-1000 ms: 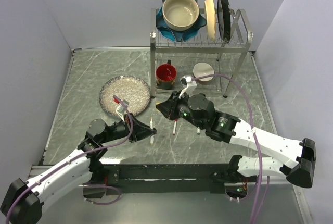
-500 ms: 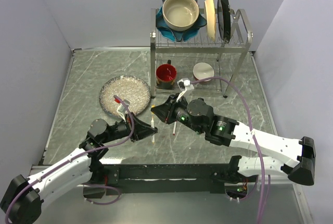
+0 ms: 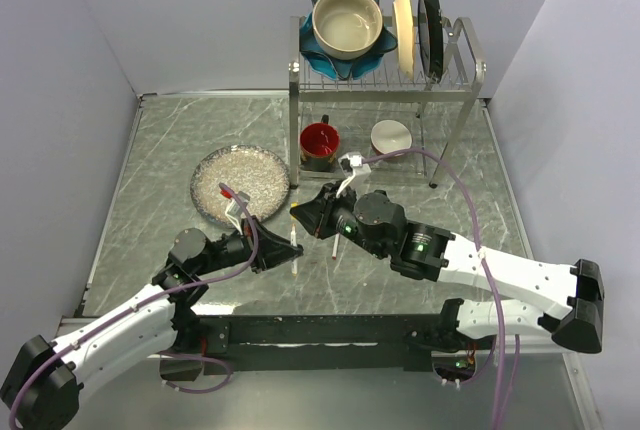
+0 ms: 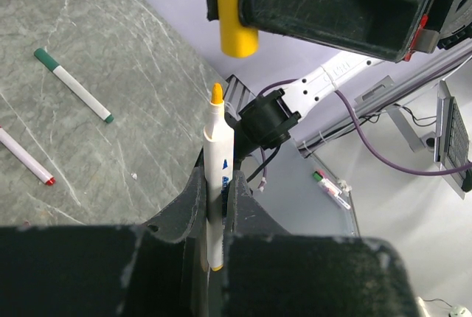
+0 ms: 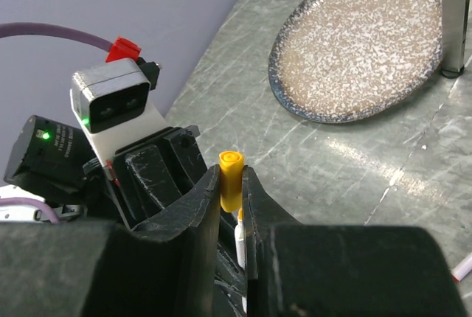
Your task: Insert the pens into the pen caps
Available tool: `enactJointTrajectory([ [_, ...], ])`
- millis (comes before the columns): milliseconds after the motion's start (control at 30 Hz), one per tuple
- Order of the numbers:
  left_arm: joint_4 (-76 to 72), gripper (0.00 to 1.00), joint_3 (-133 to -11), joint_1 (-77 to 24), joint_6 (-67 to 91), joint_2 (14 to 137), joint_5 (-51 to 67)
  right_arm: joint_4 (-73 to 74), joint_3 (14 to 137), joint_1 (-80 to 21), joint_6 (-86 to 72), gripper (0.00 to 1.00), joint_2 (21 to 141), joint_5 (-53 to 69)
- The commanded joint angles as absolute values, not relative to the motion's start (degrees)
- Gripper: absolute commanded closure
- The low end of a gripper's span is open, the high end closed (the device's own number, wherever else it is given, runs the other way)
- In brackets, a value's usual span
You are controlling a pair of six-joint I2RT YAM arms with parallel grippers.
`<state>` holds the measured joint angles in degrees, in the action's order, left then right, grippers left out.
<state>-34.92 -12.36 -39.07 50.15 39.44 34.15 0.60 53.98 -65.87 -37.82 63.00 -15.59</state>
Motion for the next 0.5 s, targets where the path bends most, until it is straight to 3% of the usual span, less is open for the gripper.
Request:
enactJointTrajectory([
  [0, -35.95, 0.99, -14.85, -39.37, 48.34, 38.67, 33.66, -0.35, 55.55, -66.27, -37.0, 1.0, 63.54, -17.75],
  [467, -35.6, 0.99, -14.85, -39.37, 47.81, 38.76, 33.22, 2.55, 56.6, -67.32, -36.65, 1.0, 64.6, -18.72],
])
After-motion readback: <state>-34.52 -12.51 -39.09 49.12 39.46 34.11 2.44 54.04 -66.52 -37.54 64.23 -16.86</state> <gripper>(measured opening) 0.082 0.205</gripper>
